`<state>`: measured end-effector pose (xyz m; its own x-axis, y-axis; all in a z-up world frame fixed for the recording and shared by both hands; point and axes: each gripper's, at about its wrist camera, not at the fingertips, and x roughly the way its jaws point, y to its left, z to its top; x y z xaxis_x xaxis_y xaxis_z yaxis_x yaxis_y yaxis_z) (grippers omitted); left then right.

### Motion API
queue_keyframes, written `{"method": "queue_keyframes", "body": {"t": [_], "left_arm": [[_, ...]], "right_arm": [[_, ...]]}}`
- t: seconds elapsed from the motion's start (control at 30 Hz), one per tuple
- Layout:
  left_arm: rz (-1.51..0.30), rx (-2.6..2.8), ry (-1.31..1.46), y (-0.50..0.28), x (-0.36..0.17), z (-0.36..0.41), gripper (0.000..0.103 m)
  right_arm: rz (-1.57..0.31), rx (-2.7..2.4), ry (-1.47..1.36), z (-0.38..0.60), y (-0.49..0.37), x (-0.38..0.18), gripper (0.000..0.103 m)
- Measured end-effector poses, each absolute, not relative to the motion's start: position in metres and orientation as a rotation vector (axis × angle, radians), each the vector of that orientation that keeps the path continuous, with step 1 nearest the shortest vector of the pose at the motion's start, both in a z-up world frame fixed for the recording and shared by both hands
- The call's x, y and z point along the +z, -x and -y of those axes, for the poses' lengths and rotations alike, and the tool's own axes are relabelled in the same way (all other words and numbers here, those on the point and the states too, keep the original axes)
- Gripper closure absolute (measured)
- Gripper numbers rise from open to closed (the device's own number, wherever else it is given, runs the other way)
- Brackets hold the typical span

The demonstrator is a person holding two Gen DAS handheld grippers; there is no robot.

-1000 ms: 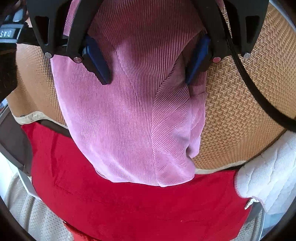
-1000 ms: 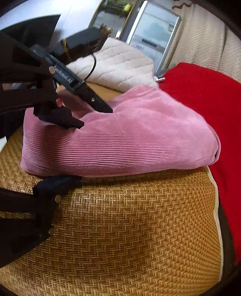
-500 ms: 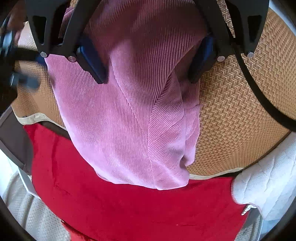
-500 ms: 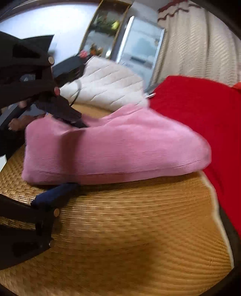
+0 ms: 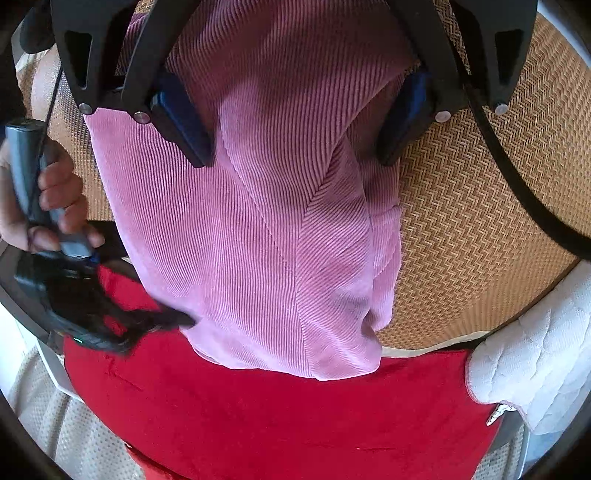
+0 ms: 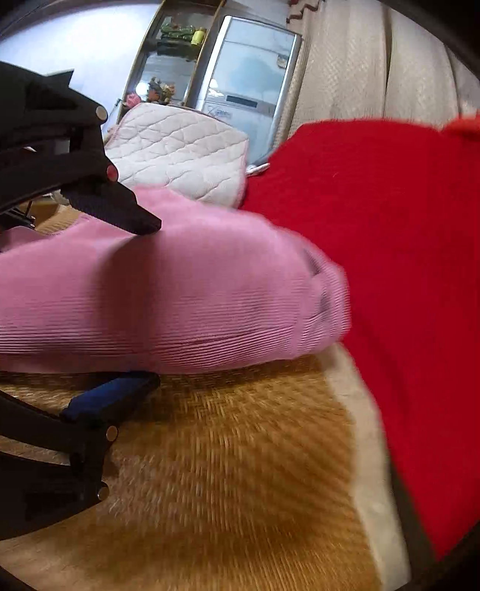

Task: Fold large clothes

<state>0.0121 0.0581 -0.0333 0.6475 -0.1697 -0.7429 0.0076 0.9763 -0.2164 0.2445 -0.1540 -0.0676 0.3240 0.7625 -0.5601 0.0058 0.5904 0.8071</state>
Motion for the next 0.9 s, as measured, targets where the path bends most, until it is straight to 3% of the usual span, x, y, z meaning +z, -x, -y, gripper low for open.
{"method": "queue_keyframes", "body": {"t": [0.03,0.07,0.13,0.23,0.3,0.37,0.4,0.53,0.7,0.77,0.9], "left_arm": [[-0.862,-0.100,0.200,-0.014,-0.035,-0.058,0.010],[-0.861,-0.099,0.203,-0.015,-0.035,-0.059,0.010],[-0.857,-0.098,0.205,-0.014,-0.031,-0.056,0.010],[-0.855,-0.089,0.198,-0.015,-0.030,-0.055,0.009],[-0.860,-0.094,0.209,-0.015,-0.030,-0.056,0.009],[-0.862,-0.098,0.215,-0.017,-0.034,-0.061,0.009],[-0.861,-0.098,0.214,-0.017,-0.034,-0.061,0.009],[-0.862,-0.094,0.223,-0.014,-0.031,-0.060,0.009],[-0.867,-0.085,0.252,-0.015,-0.029,-0.063,0.009],[-0.867,-0.088,0.275,-0.016,-0.029,-0.068,0.009],[-0.860,-0.107,0.380,-0.014,-0.033,-0.084,0.009]], "right_arm": [[-1.166,0.572,-0.735,0.148,-0.248,-0.069,0.041],[-1.167,0.554,-0.671,0.139,-0.251,-0.065,0.047],[-1.169,0.535,-0.682,0.142,-0.253,-0.071,0.055],[-1.151,0.527,-0.666,0.148,-0.247,-0.073,0.057],[-1.140,0.500,-0.645,0.150,-0.241,-0.070,0.052],[-1.116,0.453,-0.627,0.148,-0.231,-0.056,0.035],[-1.099,0.422,-0.589,0.148,-0.223,-0.049,0.033],[-0.994,0.398,-0.498,0.142,-0.180,-0.010,0.033],[-0.935,0.566,-0.582,0.117,-0.124,0.030,0.031],[-0.951,0.609,-0.624,0.114,-0.106,0.024,0.024],[-1.011,0.600,-0.802,0.131,-0.104,-0.027,0.024]]}}
